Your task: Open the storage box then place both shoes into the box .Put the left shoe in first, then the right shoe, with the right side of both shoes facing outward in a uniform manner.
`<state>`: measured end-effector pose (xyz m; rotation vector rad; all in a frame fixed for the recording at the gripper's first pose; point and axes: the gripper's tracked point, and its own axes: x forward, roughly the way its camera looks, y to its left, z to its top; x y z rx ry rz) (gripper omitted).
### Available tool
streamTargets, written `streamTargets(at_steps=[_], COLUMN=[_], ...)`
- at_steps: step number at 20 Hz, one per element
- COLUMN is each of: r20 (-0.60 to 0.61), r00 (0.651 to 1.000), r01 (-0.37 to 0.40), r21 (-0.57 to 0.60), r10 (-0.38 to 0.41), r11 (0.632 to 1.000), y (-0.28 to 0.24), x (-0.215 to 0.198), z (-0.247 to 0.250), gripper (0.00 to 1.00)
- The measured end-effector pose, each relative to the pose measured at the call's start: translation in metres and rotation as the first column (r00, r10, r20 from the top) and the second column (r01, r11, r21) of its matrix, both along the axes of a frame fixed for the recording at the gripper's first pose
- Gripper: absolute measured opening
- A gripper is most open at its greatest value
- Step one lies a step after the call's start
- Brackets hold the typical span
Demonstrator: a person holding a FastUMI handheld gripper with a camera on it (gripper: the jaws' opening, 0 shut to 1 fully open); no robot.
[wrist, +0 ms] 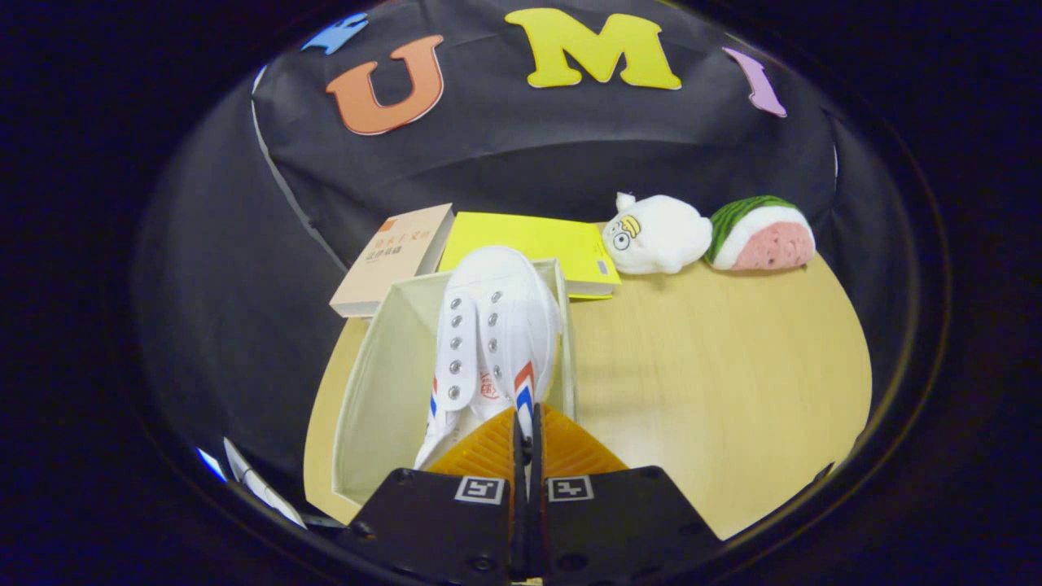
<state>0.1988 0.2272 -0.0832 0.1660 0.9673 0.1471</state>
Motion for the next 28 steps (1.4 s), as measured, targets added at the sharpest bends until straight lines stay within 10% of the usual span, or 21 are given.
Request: streamTargets(at_steps=[15, 22, 28], r20=[0.127, 0.33, 0.518], r00=[0.992, 0.943, 0.852], r01=[0.013, 0.07, 0.148], r21=[0.031, -0.038, -0.104], r10=[-0.017, -0.053, -0.073], r11=[0.999, 0.997, 0.984], y=[-0.004, -0.048, -0.107], x=[-0.003, -0.004, -0.016], z=[0.016, 0.055, 0.087], gripper=[0.22, 0.81, 0.94])
